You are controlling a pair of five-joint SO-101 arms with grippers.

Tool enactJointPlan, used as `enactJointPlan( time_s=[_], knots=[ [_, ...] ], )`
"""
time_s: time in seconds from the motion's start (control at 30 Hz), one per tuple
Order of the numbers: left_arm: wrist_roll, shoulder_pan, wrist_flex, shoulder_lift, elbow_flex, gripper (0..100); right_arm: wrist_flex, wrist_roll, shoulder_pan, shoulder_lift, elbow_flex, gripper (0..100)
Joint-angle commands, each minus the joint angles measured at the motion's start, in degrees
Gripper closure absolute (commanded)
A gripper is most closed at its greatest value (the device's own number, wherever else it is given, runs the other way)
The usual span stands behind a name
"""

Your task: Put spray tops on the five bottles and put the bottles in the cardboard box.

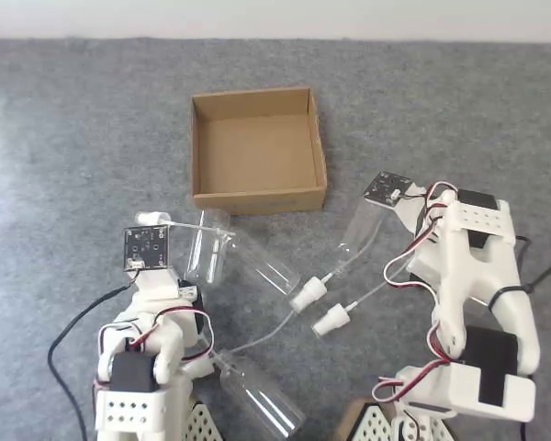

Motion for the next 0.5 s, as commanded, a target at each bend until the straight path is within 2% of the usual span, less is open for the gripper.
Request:
enactJointPlan(
  time_s=[0.0, 0.13, 0.33, 0.47],
  knots=[
    [0.4, -0.1, -0.1, -1.3, -0.7, 99, -0.3, 0.4, -0.4, -0.9, -1.3, 91.3],
    [0.4, -0.1, -0.1, -1.3, -0.7, 99, -0.3, 0.1, -0.4, -1.0, -1.3, 92.5],
    [0.4, -0.1, -0.1, -1.3, -0.7, 99, -0.1, -7.7, 0.0, -1.0, -4.0, 92.5],
    [0.4, -0.1, -0.1, -1.3, -0.7, 99, 7.1, -12.9, -0.6, -1.0, -9.5, 92.5]
  ],
)
